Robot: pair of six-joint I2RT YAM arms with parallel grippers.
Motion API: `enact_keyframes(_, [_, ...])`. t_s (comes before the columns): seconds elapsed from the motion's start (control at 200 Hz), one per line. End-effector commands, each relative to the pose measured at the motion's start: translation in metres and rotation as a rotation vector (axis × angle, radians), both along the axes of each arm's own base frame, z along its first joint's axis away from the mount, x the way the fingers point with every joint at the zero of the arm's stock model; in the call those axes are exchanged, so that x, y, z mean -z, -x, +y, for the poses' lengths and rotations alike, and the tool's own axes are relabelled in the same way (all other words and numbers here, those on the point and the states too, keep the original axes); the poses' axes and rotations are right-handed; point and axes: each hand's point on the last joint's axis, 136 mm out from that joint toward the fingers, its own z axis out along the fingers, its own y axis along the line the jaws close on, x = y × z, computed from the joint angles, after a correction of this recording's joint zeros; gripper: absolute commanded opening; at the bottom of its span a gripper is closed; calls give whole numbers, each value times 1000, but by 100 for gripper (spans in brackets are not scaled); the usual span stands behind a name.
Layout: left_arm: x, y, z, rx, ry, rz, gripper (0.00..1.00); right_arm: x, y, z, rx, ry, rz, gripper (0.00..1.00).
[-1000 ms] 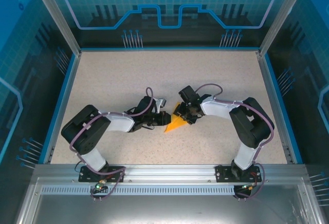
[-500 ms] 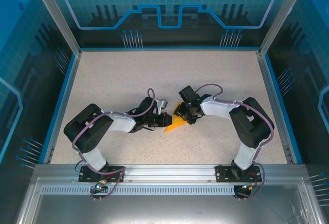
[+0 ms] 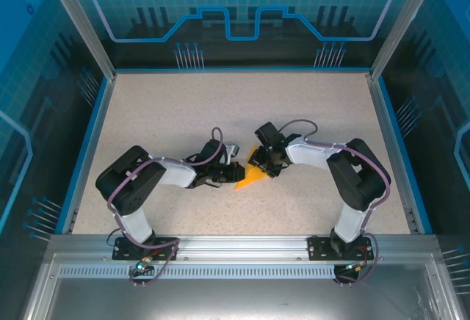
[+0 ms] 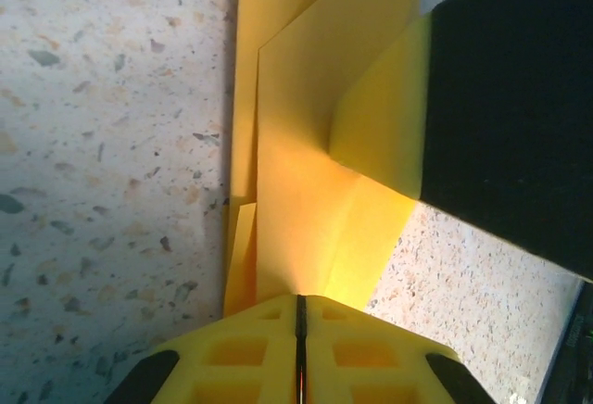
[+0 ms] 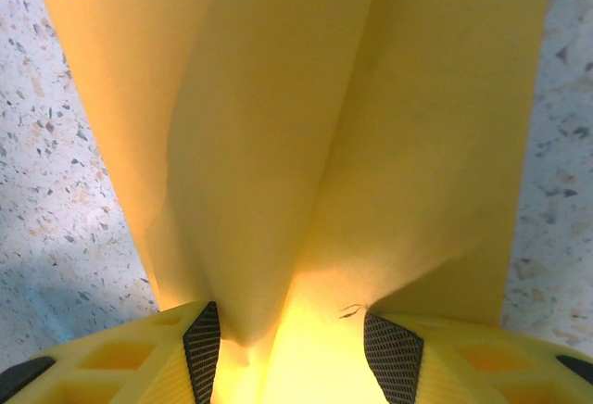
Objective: Fold a paper plane with a square sheet of paper (pick it up from the middle)
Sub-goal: Fourth fold the wing at the center of the table.
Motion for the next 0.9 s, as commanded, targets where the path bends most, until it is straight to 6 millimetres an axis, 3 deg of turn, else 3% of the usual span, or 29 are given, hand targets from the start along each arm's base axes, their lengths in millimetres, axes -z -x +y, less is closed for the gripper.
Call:
enact_keyframes(0.0, [4,-2,1,-2,-40,0,9,78,90,-69,-8,305,347,54])
enact_keyframes(0.2, [5,-2,1,-2,-40,0,9,82,93,-70,-18,310,362,56])
enact_keyframes(0.215, [4,-2,1,-3,-40,-1,9,79,85,-64,-18,297,344,56])
enact_keyframes(0.3, [5,-2,1,-5,-42,0,9,79,83,-63,-20,294,342,57])
enact_keyframes(0.895, [4,-10,11,-53,-98,-29,9,84,88,-65,-13,305,363,56])
